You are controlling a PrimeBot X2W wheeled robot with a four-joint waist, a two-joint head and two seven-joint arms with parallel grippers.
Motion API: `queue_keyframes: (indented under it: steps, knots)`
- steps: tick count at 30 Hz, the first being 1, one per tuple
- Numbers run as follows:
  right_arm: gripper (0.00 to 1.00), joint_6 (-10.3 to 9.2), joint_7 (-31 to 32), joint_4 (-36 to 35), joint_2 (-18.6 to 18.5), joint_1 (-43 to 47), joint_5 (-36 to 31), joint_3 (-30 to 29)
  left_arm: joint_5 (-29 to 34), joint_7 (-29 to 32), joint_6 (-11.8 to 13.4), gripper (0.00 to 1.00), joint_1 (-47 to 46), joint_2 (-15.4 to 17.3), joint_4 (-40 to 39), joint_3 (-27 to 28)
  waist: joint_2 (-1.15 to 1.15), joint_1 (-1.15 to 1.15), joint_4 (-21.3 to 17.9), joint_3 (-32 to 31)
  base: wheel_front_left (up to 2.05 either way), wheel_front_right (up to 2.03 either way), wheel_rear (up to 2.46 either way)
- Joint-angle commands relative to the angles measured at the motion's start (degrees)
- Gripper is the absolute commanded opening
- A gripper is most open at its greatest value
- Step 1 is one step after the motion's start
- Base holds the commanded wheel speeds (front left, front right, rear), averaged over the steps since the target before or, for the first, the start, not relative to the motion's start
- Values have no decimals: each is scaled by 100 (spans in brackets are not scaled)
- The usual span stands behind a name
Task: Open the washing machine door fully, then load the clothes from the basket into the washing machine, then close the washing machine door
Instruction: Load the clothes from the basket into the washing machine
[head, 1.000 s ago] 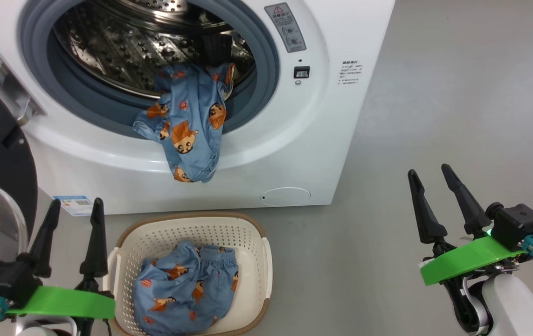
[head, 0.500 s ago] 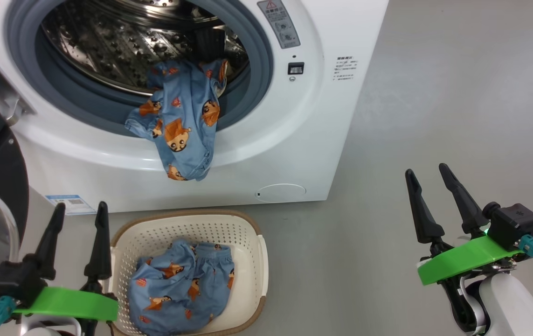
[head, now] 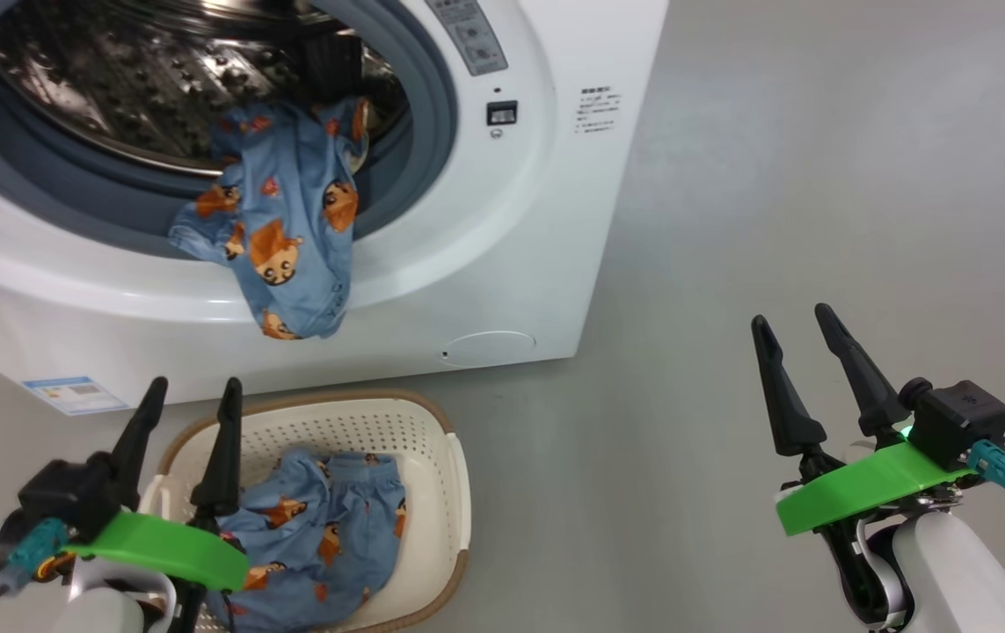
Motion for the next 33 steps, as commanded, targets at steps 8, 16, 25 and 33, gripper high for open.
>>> queue_keyframes:
  steps: [8, 16, 25, 33]
  knots:
    - [100, 32, -46, -221, 100, -216, -82, 169, -366, -36, 4, 100, -735, 387, 615, -186, 0, 0, -330, 353, 0, 0, 0]
    - [100, 32, -46, -326, 267, -342, -194, 205, -857, 29, 4, 100, -1521, 617, 1406, -643, 0, 0, -537, 884, 0, 0, 0]
    - [100, 32, -46, -430, 431, -521, -295, 203, -1527, 189, 4, 100, -2439, 938, 2068, -1273, 0, 0, -788, 1446, 0, 0, 0]
    - [100, 32, -46, -523, 523, -615, -322, 224, -2224, 349, 4, 100, -3095, 1078, 2473, -1611, 0, 0, -1001, 1816, 0, 0, 0]
